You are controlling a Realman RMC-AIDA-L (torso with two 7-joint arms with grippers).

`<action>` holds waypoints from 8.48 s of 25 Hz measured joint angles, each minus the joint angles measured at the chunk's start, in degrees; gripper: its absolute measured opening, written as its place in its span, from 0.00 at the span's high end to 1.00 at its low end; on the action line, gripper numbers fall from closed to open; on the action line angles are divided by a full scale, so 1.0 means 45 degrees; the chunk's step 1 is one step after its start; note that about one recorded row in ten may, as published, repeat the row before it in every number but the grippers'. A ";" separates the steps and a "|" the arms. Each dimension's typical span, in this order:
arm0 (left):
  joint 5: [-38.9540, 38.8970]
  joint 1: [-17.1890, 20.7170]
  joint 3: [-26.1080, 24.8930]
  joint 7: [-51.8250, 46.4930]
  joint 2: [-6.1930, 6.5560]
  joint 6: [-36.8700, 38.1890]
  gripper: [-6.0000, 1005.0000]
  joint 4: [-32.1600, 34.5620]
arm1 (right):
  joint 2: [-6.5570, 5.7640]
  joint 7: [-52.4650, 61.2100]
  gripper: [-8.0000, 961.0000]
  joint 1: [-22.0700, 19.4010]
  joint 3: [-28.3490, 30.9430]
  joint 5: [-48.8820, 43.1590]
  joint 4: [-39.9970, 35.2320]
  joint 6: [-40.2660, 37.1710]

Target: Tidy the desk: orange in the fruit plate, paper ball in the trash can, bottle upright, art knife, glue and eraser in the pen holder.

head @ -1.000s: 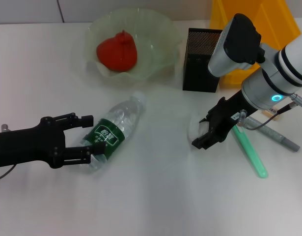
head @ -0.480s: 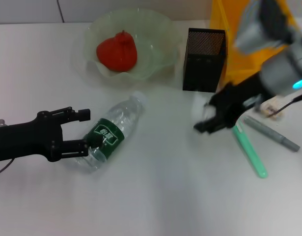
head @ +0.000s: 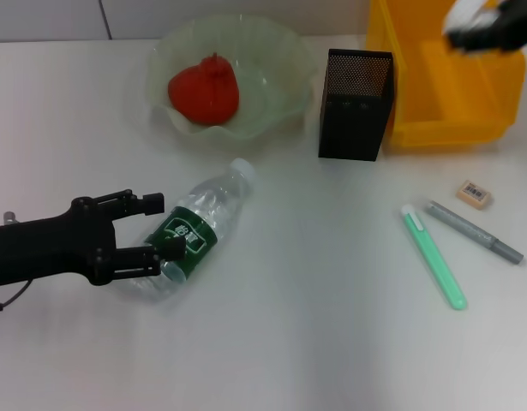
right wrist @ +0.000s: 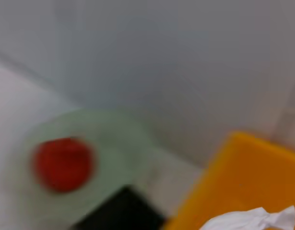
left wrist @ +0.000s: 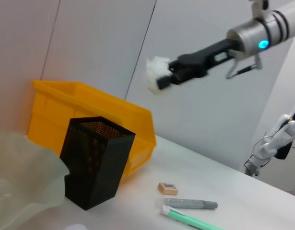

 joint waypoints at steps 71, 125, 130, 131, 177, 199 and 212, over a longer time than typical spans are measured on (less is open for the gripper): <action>0.7513 -0.5923 0.7442 -1.6483 -0.1088 -0.7707 0.16 0.2593 | -0.0374 -1.1719 0.33 -0.2630 0.1703 0.5411 1.0634 -0.2726; -0.5084 0.0466 0.6380 -0.2249 -0.0950 -0.6428 0.56 0.5158 | -0.0158 -1.1881 0.33 -0.2274 0.4381 0.6410 1.1718 -0.2523; -0.8677 0.0027 0.5336 0.3258 -0.0952 -0.4017 0.56 0.1126 | -0.0158 -1.2261 0.34 -0.2444 0.4379 0.7963 1.2390 -0.2333; -0.9017 -0.0062 0.5248 0.3982 -0.0952 -0.3776 0.56 0.0612 | -0.0157 -1.2395 0.34 -0.2462 0.4378 0.8214 1.2562 -0.2320; -1.2662 -0.1638 0.5053 0.9344 -0.1077 -0.2178 0.30 -0.5324 | 0.0035 -1.2577 0.34 -0.2347 0.4353 0.9828 1.3398 -0.0802; -0.7474 0.0960 0.4170 0.2700 0.1875 -0.0234 0.23 -0.2103 | -0.0733 -0.5289 0.34 -0.1564 0.2928 0.6017 0.5291 -0.3232; -0.5106 0.1106 0.2993 0.2187 0.1881 -0.0441 0.23 -0.1898 | 0.0074 0.3040 0.34 0.0575 -0.3362 -0.3319 -0.0633 -0.5134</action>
